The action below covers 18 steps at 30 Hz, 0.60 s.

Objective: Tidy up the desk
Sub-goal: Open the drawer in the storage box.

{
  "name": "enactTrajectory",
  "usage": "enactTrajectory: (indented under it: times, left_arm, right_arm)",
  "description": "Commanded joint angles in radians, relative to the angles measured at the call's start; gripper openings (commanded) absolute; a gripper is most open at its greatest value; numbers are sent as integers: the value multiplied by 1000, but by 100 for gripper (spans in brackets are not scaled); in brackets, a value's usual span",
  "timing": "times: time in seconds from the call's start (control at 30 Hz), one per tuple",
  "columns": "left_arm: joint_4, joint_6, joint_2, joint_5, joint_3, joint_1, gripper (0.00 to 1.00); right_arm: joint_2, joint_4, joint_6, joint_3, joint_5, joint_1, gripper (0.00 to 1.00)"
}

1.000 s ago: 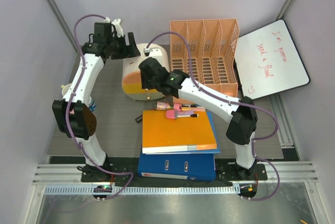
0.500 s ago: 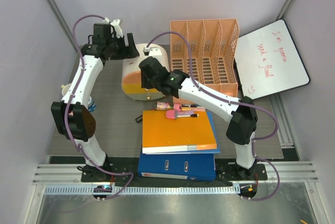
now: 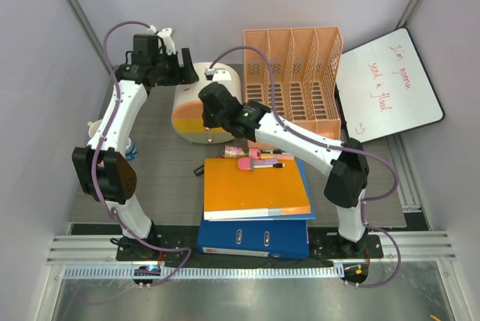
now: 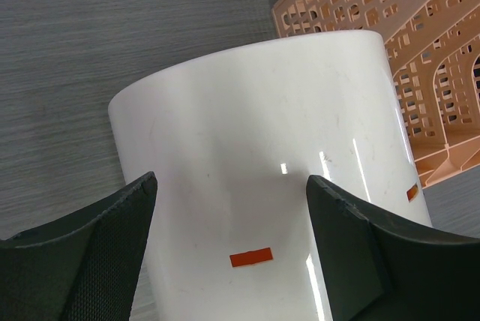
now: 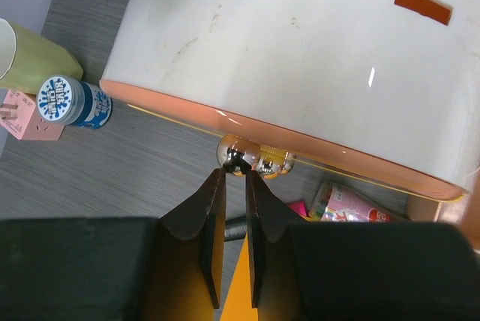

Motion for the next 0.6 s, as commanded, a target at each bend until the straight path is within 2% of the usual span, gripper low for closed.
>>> enactTrajectory:
  times: [0.0, 0.37, 0.43, 0.47, 0.5, 0.57]
  left_arm:
    - [2, 25, -31, -18, -10, -1, 81]
    - [8, 20, -25, -18, -9, -1, 80]
    - [6, 19, -23, -16, -7, -1, 80]
    - [6, 17, -23, -15, -9, -1, 80]
    - [8, 17, -25, -15, -9, -1, 80]
    - [6, 15, -26, -16, -9, -1, 79]
  right_arm:
    - [-43, 50, 21, -43, -10, 7, 20]
    - [-152, 62, 63, -230, 16, 42, 18]
    - [-155, 73, 53, -230, 16, 44, 26]
    - [-153, 73, 52, -224, 16, 44, 33]
    - [-150, 74, 44, -203, 21, 45, 46]
    - [-141, 76, 27, -177, 33, 44, 56]
